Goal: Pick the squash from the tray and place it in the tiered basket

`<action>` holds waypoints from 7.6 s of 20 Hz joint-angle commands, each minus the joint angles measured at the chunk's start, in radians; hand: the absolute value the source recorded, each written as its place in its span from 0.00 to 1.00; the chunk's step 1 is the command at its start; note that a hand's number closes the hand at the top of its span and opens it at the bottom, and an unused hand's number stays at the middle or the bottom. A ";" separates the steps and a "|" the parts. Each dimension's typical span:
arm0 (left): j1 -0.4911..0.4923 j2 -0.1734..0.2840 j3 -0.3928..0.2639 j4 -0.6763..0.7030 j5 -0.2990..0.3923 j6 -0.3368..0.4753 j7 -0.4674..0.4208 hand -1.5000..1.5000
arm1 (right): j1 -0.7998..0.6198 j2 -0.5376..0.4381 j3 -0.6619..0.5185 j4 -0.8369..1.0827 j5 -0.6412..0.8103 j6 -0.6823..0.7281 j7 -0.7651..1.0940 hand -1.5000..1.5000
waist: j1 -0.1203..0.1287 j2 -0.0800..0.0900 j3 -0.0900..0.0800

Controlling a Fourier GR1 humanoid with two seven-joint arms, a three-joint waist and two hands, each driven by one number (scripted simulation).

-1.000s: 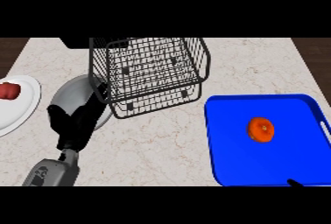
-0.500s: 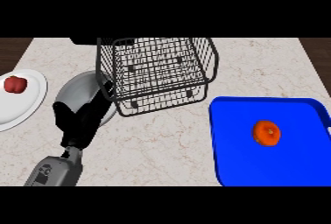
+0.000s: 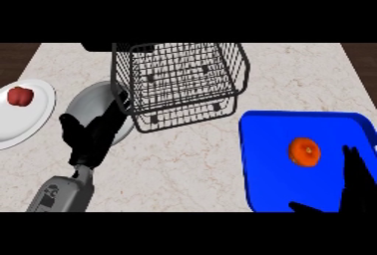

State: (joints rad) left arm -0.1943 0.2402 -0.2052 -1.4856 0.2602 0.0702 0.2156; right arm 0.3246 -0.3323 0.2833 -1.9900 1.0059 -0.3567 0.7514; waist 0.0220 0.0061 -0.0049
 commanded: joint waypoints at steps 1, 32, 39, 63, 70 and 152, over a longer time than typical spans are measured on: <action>-0.002 0.001 0.014 0.034 -0.017 -0.014 -0.025 0.50 | -0.156 0.091 0.041 0.072 0.146 0.147 0.189 0.00 | -0.011 -0.003 0.004; 0.028 -0.150 0.077 -0.033 -0.168 -0.030 0.042 0.50 | -0.197 0.157 -0.177 0.334 0.073 0.029 -0.045 0.00 | -0.023 -0.007 0.005; 0.078 -0.095 0.157 -0.044 -0.117 -0.147 0.021 0.50 | -0.255 0.200 -0.234 0.544 0.056 -0.089 -0.141 0.00 | -0.021 -0.006 0.005; 0.045 -0.145 0.173 0.020 -0.156 -0.151 -0.023 0.50 | -0.451 0.214 -0.266 0.875 0.010 -0.180 -0.390 1.00 | -0.018 -0.004 0.005; 0.058 -0.159 0.148 -0.016 -0.180 -0.134 0.011 0.50 | -0.404 0.239 -0.282 0.767 -0.033 -0.260 -0.443 1.00 | -0.024 -0.007 0.005; -0.055 -0.175 0.166 0.009 -0.164 -0.183 0.083 0.50 | -1.760 0.332 -0.120 1.451 -0.796 -0.413 -0.515 0.00 | 0.063 0.007 0.003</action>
State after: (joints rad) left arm -0.2464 0.0537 -0.0571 -1.4521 0.0739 -0.1056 0.2640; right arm -1.4077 -0.0002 0.1284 -0.5760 0.2338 -0.6375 0.2500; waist 0.0916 0.0198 -0.0018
